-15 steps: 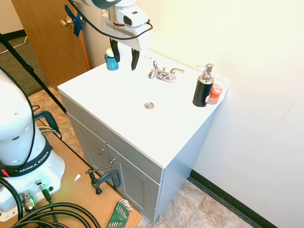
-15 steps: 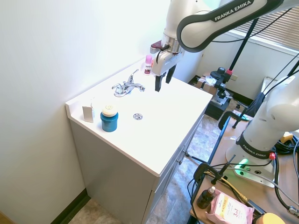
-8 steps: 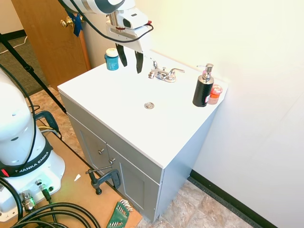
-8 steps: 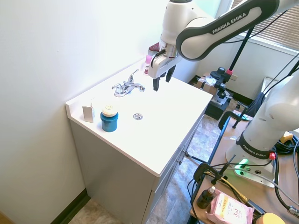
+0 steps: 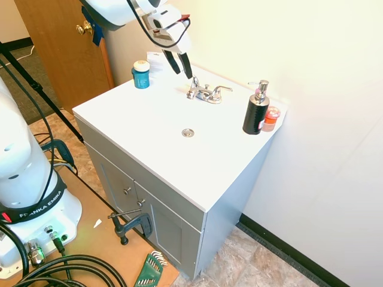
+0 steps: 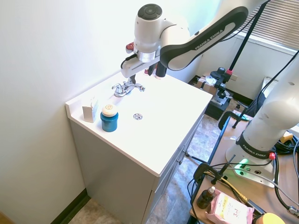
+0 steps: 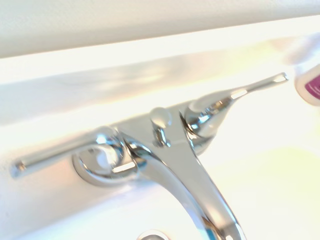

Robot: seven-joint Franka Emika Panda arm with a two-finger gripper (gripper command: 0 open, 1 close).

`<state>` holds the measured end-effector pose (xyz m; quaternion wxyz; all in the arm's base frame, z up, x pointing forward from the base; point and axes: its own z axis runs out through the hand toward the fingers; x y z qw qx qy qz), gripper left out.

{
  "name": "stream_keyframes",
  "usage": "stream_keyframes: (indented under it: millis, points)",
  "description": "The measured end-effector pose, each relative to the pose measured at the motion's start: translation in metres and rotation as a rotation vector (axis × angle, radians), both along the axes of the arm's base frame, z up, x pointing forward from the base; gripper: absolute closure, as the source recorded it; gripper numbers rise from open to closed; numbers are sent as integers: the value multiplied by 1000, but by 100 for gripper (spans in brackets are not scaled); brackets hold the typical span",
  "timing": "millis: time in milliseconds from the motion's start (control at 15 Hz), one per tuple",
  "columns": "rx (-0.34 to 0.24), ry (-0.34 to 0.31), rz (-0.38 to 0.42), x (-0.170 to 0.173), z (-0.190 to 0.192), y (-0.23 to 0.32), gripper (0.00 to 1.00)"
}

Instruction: Turn on the hot water

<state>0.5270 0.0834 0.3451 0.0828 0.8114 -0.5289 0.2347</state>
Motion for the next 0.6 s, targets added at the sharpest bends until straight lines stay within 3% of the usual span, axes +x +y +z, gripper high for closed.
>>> stream_keyframes:
  millis: [133,600]
  points:
    - [0,-37,-11,16,0,7,0]
    - [-20,-60,-24,52,-14,11,0]
